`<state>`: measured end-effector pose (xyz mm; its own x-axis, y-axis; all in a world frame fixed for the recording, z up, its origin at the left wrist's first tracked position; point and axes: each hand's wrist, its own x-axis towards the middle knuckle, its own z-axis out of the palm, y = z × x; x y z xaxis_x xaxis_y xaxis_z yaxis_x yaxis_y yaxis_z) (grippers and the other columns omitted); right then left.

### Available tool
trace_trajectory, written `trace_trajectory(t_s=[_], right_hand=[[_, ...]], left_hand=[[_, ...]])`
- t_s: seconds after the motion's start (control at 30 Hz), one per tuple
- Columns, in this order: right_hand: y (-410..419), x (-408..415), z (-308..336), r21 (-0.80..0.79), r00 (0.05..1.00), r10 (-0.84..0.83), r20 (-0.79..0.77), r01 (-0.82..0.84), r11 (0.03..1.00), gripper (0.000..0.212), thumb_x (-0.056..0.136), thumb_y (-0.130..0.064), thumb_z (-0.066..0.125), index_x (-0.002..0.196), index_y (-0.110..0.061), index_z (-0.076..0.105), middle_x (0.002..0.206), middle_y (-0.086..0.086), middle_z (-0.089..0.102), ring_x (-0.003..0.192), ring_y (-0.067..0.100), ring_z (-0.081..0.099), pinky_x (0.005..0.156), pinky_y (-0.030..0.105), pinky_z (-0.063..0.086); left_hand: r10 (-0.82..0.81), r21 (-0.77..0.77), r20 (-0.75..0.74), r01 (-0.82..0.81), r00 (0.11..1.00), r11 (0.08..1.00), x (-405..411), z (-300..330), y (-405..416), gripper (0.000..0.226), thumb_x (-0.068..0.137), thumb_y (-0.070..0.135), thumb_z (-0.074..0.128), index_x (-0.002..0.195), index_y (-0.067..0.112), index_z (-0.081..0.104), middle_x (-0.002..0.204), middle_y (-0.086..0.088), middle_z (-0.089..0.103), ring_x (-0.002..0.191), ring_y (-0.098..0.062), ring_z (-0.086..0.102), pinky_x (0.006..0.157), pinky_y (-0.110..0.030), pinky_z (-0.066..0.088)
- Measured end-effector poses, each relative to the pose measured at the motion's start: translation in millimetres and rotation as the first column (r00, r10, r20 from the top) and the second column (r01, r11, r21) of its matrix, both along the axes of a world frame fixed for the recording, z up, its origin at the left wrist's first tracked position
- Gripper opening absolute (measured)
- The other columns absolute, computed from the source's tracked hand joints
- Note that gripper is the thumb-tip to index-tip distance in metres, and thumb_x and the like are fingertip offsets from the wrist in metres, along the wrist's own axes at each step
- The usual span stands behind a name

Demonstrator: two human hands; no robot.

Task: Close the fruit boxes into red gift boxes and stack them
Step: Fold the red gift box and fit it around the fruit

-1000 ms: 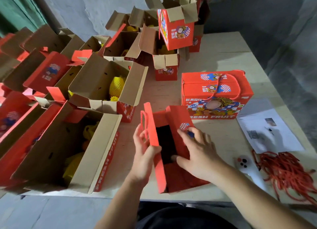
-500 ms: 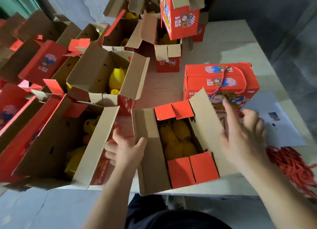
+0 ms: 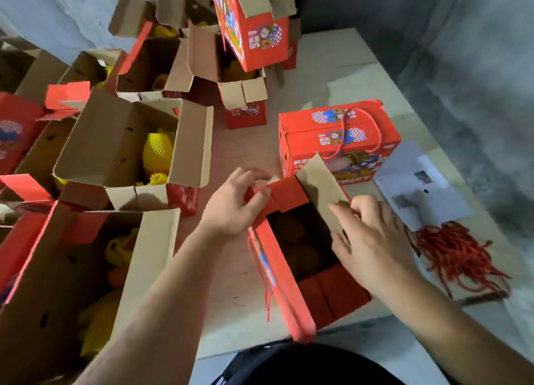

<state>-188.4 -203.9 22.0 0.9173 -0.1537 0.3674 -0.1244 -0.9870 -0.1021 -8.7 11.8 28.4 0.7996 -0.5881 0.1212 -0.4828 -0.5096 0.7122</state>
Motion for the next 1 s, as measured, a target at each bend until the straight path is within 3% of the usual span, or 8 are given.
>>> trace_trajectory(t_s=[0.13,0.4,0.53,0.67,0.73,0.83,0.9,1.0], right_hand=[[-28,-19,-10,-0.011,0.995,-0.097,0.016,0.097,0.995,0.024,0.087,-0.013,0.069,0.109,-0.019,0.078,0.113,0.001,0.071,0.099,0.036,0.059,0.084,0.048,0.045],[48,-94,-58,0.383,0.936,-0.076,-0.343,0.213,0.899,0.072,0.094,-0.083,0.026,0.152,-0.045,0.045,0.169,0.008,0.021,0.148,0.038,0.024,0.114,0.06,0.032],[24,-65,-64,0.414,0.979,-0.031,-0.204,0.115,0.903,0.057,0.103,-0.068,0.033,0.148,-0.041,0.054,0.171,0.007,0.02,0.152,0.044,0.022,0.119,0.064,0.024],[-16,-39,-68,0.363,0.944,-0.134,-0.301,0.244,0.899,0.053,0.102,-0.056,0.045,0.152,-0.065,0.027,0.171,-0.014,-0.011,0.155,0.04,0.001,0.12,0.054,0.015],[-29,-22,-64,0.319,0.873,-0.24,-0.425,0.392,0.863,0.074,0.101,-0.036,0.05,0.149,-0.074,0.008,0.171,-0.011,-0.006,0.151,0.036,0.012,0.121,0.052,0.021],[-27,2,-51,0.694,0.876,-0.017,-0.482,0.394,0.603,0.08,0.098,-0.026,0.054,0.147,-0.071,0.01,0.148,0.0,0.048,0.132,0.022,0.048,0.115,0.044,0.035],[-18,8,-43,0.811,0.899,-0.002,-0.437,0.396,0.43,0.074,0.097,-0.039,0.054,0.153,-0.065,0.015,0.141,-0.002,0.056,0.121,0.013,0.055,0.114,0.041,0.035],[-10,4,-44,0.902,0.928,-0.112,-0.355,0.371,0.222,0.05,0.102,-0.028,0.054,0.152,-0.026,0.049,0.138,0.006,0.064,0.086,-0.021,0.061,0.098,0.029,0.043]], left_hand=[[0.107,-0.092,-0.029,-0.11,0.994,0.99,2,-20,6,0.051,0.092,0.062,0.05,0.127,0.028,0.061,0.115,0.014,0.053,0.101,0.006,0.056,0.087,-0.016,0.047],[0.15,-0.192,-0.194,-0.188,0.969,0.963,3,-34,5,0.04,0.089,0.07,0.05,0.101,0.031,0.051,0.077,0.009,0.06,0.071,-0.002,0.058,0.064,-0.015,0.043],[0.292,-0.085,-0.116,-0.302,0.949,0.949,-10,-35,5,0.048,0.085,0.072,0.045,0.089,0.025,0.046,0.072,0.005,0.061,0.067,-0.009,0.059,0.061,-0.03,0.042],[0.369,0.071,-0.063,-0.365,0.927,0.928,-13,-33,40,0.055,0.091,0.072,0.049,0.081,0.019,0.05,0.071,0.0,0.064,0.071,-0.029,0.062,0.062,-0.037,0.041],[0.376,0.22,-0.101,-0.348,0.921,0.911,-17,-35,60,0.053,0.094,0.069,0.055,0.087,0.017,0.061,0.084,-0.008,0.071,0.086,-0.037,0.067,0.069,-0.039,0.048],[0.362,0.252,-0.191,-0.311,0.912,0.916,-33,-37,76,0.047,0.092,0.07,0.055,0.087,0.024,0.059,0.082,0.001,0.066,0.092,-0.035,0.068,0.069,-0.035,0.041],[0.376,0.234,-0.179,-0.332,0.909,0.914,-41,-38,71,0.045,0.092,0.072,0.053,0.092,0.028,0.057,0.081,0.006,0.064,0.093,-0.033,0.067,0.069,-0.034,0.039],[0.394,0.203,0.012,-0.388,0.919,0.899,-48,-41,58,0.048,0.094,0.068,0.049,0.101,0.022,0.06,0.1,0.0,0.071,0.097,-0.035,0.058,0.081,-0.041,0.041]])
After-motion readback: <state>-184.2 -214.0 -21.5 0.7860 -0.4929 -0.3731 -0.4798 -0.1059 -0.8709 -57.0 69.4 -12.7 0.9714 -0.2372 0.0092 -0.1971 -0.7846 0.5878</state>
